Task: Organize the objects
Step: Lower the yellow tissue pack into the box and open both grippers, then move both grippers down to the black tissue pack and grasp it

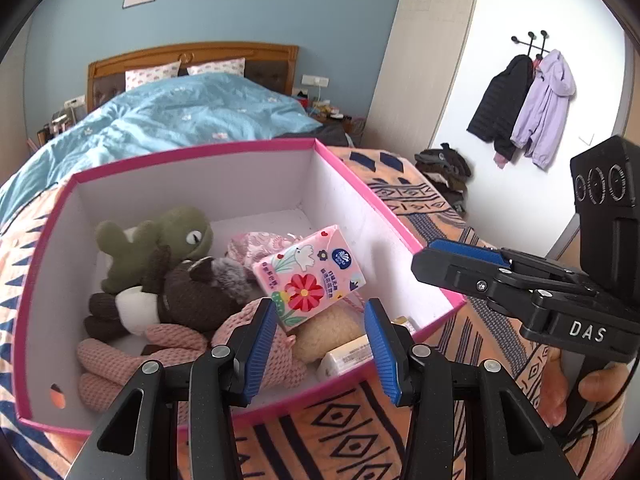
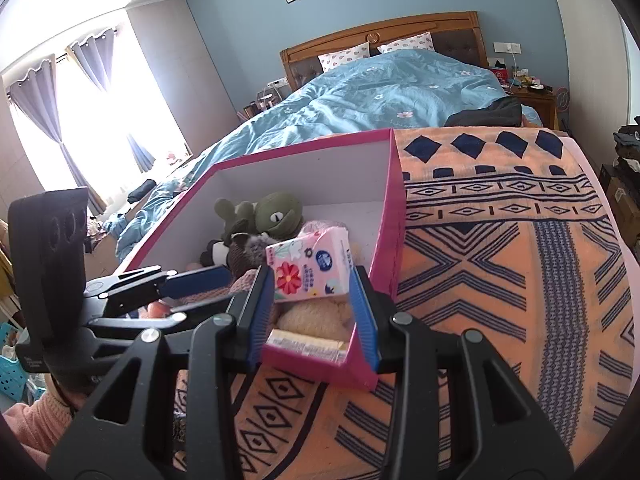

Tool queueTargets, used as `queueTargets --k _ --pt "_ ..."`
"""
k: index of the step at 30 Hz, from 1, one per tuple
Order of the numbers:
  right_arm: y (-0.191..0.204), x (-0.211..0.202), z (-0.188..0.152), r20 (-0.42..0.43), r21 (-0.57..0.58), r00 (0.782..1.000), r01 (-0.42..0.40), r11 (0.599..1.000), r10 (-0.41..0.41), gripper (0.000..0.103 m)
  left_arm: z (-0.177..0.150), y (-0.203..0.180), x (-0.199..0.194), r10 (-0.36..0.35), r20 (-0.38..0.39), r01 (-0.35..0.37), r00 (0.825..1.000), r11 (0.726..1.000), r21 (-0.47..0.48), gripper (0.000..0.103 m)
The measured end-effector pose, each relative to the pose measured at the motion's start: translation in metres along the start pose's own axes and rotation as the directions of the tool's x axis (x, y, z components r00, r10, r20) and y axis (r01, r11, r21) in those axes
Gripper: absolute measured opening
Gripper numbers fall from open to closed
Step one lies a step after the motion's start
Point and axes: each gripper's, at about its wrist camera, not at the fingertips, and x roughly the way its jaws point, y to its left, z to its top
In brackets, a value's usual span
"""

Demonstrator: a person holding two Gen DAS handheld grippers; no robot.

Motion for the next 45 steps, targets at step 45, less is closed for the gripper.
queueTargets --k 45 --pt "0.077 0.045 -0.137 -0.333 0.007 0.913 -0.248 0.969 0.236 0.047 -0.165 0.019 -0.056 -0.109 -0.164 0.088 0.980 0.987 -0.135 0.044"
